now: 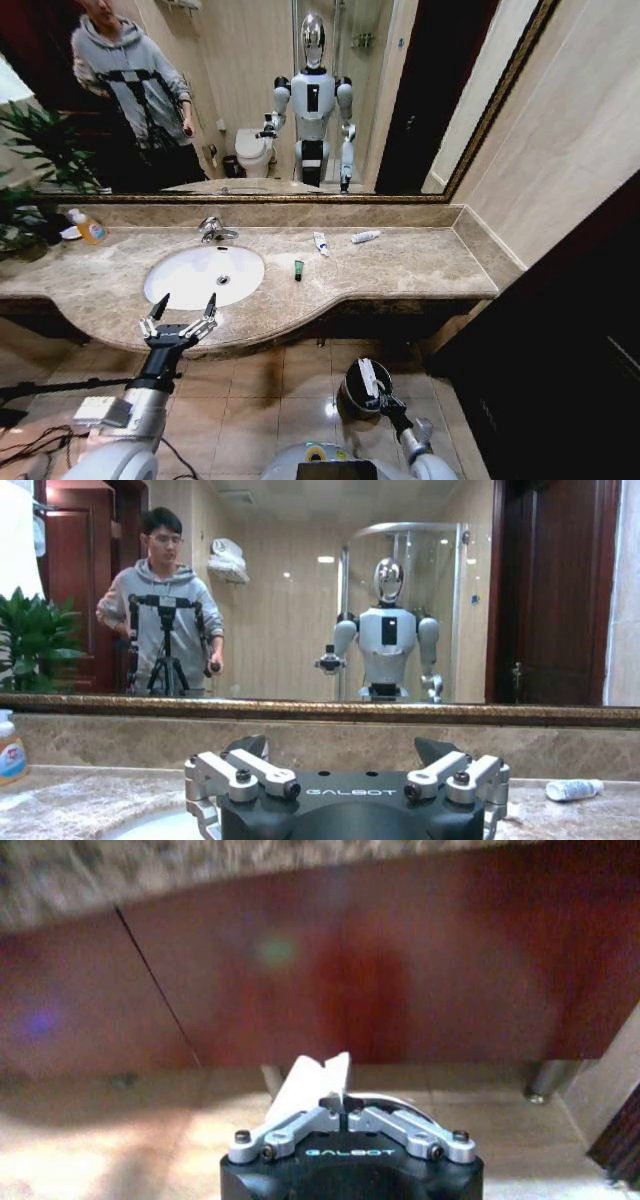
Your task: Pick up the trash from the sink and place it in the trash bin.
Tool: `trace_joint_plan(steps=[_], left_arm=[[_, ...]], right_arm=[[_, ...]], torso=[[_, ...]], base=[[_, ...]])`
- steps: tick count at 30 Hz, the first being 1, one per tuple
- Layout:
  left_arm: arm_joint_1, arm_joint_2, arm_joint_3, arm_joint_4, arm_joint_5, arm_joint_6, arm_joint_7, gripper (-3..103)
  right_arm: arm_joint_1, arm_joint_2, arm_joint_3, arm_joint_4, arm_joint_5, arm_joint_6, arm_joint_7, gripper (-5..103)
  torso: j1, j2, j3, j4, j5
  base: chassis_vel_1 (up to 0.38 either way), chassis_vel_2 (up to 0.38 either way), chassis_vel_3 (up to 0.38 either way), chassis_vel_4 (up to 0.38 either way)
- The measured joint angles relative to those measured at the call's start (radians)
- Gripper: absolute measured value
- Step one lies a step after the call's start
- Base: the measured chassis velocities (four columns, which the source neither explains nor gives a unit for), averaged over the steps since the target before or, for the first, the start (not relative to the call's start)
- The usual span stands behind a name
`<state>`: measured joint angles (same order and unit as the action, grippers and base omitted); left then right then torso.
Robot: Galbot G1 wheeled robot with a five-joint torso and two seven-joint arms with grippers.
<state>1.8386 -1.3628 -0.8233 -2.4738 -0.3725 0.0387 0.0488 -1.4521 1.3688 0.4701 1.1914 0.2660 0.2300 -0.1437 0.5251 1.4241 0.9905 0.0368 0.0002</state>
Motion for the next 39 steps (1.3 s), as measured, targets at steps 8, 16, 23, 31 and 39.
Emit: trace_joint_plan(steps=[8, 16, 23, 31, 39], left_arm=[[0.000, 0.000, 0.000, 0.000, 0.000, 0.000, 0.000, 100], [0.000, 0.000, 0.000, 0.000, 0.000, 0.000, 0.000, 100], [0.000, 0.000, 0.000, 0.000, 0.000, 0.000, 0.000, 100], [0.000, 0.000, 0.000, 0.000, 0.000, 0.000, 0.000, 100], [0.000, 0.000, 0.000, 0.000, 0.000, 0.000, 0.000, 100]], right_arm=[[0.091, 0.010, 0.005, -0.201, -0.106, 0.050, 0.024, 2], [0.130, 0.017, 0.007, -0.261, -0.130, 0.062, 0.039, 26], [0.138, 0.023, 0.009, -0.282, -0.141, 0.062, 0.064, 47], [0.124, 0.026, 0.013, -0.269, -0.141, 0.063, 0.072, 80], [0.107, 0.031, 0.018, -0.261, -0.155, 0.071, 0.081, 100]], torso=[[0.000, 0.000, 0.000, -0.0001, -0.0002], [0.000, 0.000, 0.000, 0.0000, -0.0001], [0.000, 0.000, 0.000, 0.0000, -0.0002], [0.000, 0.000, 0.000, 0.0000, -0.0002], [0.000, 0.000, 0.000, 0.0000, -0.0001]], base=[[0.000, 0.000, 0.000, 0.000], [0.000, 0.000, 0.000, 0.000], [0.000, 0.000, 0.000, 0.000], [0.000, 0.000, 0.000, 0.000], [0.000, 0.000, 0.000, 0.000]])
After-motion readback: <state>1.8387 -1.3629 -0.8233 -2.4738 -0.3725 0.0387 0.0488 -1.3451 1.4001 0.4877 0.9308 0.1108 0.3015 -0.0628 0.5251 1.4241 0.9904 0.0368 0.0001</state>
